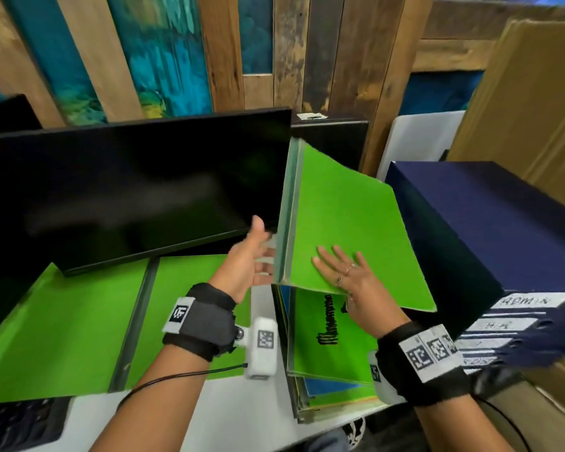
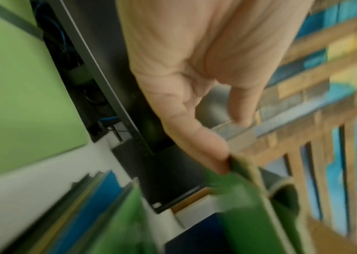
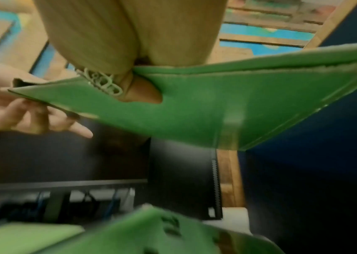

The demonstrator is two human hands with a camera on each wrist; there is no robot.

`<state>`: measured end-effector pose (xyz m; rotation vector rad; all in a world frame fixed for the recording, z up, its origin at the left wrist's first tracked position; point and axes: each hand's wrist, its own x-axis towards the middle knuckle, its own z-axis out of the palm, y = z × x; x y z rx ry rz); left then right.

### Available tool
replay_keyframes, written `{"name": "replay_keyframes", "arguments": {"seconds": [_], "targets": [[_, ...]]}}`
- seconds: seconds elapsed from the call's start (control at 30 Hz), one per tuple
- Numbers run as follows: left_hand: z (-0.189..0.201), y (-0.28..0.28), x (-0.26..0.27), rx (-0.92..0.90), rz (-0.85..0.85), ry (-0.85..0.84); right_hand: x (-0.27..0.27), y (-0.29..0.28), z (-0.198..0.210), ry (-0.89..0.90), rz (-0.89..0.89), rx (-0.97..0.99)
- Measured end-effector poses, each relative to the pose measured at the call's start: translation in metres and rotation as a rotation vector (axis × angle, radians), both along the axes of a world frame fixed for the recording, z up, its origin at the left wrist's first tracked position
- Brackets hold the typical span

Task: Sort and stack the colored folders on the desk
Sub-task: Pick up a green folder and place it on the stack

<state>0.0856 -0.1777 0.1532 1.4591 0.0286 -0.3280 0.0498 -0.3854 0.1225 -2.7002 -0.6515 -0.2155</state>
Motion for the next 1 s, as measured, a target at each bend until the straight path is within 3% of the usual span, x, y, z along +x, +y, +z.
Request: {"name": "replay_keyframes", "arguments": {"seconds": [0.1,0.17,0.3,0.4,0.5,0.6,0.67,0.73,0.83,0.93,1.0], "targets": [[-0.044,-0.007,0.006,0.283,-0.009,0.021,-0.003,-0.012,-0.030,0.214,-0.013,-0.243],[-0.077,-0.014,0.004,0.583,-0.092,-0.052,-0.006,-0.017,-0.046,0.364,-0.002,-0.304],[-0.114,-0.024,-0.007,0.943,-0.232,-0.151,-0.013,-0.014,-0.070,0.617,0.010,-0.296],[-0.119,-0.024,-0.012,1.078,-0.331,-0.171,-0.014,-0.009,-0.073,0.743,0.003,-0.255],[-0.115,-0.021,-0.019,1.081,-0.348,-0.158,-0.008,-0.001,-0.063,0.691,-0.035,-0.165],[-0.116,0.000,-0.016,1.051,-0.255,-0.156,0.001,0.017,-0.047,0.505,-0.089,-0.046],[-0.120,0.027,-0.007,1.134,-0.177,-0.136,0.009,0.040,-0.040,0.453,-0.102,0.118],[-0.127,0.059,0.003,1.324,-0.122,-0.079,0.020,0.069,-0.038,0.454,-0.080,0.242],[-0.136,0.110,0.005,1.556,-0.063,0.153,0.039,0.117,-0.047,0.589,-0.099,0.431],[-0.157,0.147,-0.013,1.627,-0.098,0.440,0.052,0.154,-0.067,0.934,-0.229,0.607],[-0.171,0.163,-0.030,1.563,-0.066,0.532,0.054,0.170,-0.083,1.107,-0.343,0.577]]}}
